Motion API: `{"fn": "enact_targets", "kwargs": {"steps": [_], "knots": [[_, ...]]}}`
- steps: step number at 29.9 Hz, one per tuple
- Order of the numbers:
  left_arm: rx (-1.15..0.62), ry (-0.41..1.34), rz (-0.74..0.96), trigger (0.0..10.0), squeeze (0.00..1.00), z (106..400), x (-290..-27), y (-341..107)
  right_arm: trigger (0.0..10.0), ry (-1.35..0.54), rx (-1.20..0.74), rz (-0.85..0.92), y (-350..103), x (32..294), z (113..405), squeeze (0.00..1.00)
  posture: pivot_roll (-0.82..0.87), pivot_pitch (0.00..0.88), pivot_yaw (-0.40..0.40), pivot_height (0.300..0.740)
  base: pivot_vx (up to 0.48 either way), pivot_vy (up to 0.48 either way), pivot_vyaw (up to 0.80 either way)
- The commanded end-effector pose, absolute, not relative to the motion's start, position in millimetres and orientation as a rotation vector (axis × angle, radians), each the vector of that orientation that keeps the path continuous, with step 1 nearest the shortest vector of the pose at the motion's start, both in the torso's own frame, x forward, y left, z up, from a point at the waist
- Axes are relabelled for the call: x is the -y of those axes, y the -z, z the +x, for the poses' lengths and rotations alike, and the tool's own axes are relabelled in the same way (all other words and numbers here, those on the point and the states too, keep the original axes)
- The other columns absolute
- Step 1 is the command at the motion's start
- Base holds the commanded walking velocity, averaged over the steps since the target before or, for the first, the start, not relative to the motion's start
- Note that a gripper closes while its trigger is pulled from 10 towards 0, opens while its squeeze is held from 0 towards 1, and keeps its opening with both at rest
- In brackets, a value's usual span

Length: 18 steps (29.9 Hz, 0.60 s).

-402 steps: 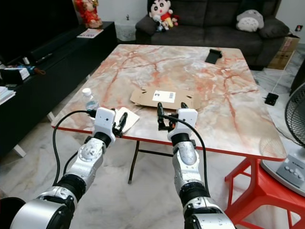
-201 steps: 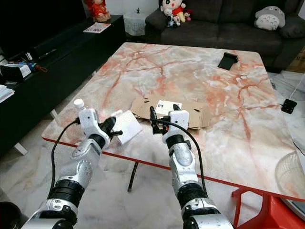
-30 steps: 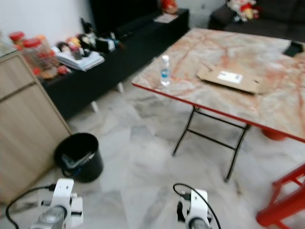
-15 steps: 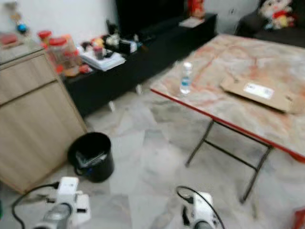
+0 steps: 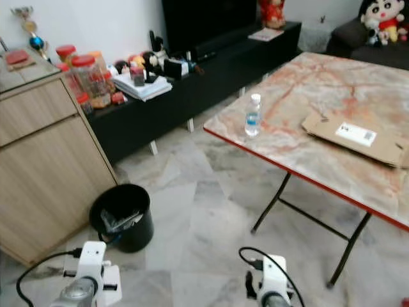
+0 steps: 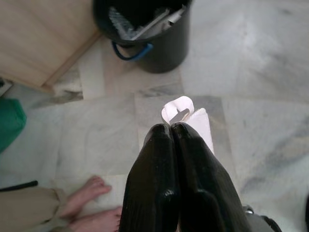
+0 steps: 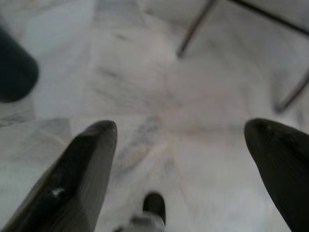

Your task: Picking trash to rubbish bin

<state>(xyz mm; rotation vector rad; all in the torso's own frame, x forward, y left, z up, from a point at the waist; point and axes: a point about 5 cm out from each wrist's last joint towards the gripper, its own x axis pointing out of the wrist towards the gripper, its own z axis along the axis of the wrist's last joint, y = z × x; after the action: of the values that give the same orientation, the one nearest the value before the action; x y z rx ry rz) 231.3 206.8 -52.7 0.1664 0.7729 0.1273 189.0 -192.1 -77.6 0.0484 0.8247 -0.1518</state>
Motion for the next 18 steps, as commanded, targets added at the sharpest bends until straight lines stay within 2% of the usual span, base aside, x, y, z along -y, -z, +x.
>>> {"fn": "enact_targets", "kwargs": {"steps": [1, 8, 16, 18], "knots": [[-0.799, -0.156, 0.193, 10.0, 0.00, 224.3, -219.3, 54.9, 10.0, 0.099, -0.806, 0.057, 75.2, 176.9, 196.9, 0.00, -0.05, 0.000, 0.018, 0.740, 0.277, 0.000, 0.80], [-0.801, -0.164, 0.185, 10.0, 0.00, 222.7, -218.5, 56.0, 10.0, 0.095, -0.798, 0.049, 73.9, 179.3, 198.8, 0.00, -0.05, 0.000, 0.015, 0.740, 0.274, 0.000, 0.80], [-0.805, -0.156, 0.188, 10.0, 0.00, 221.6, -216.9, 57.0, 10.0, 0.090, -0.806, 0.033, 74.0, 181.1, 198.7, 0.00, -0.05, 0.000, 0.017, 0.740, 0.277, 0.000, 0.00], [-0.802, -0.154, 0.190, 10.0, 0.00, 222.6, -216.7, 56.4, 10.0, 0.083, -0.801, 0.031, 74.0, 180.1, 198.4, 0.00, -0.05, 0.000, 0.018, 0.740, 0.277, 0.000, 0.58]]}}
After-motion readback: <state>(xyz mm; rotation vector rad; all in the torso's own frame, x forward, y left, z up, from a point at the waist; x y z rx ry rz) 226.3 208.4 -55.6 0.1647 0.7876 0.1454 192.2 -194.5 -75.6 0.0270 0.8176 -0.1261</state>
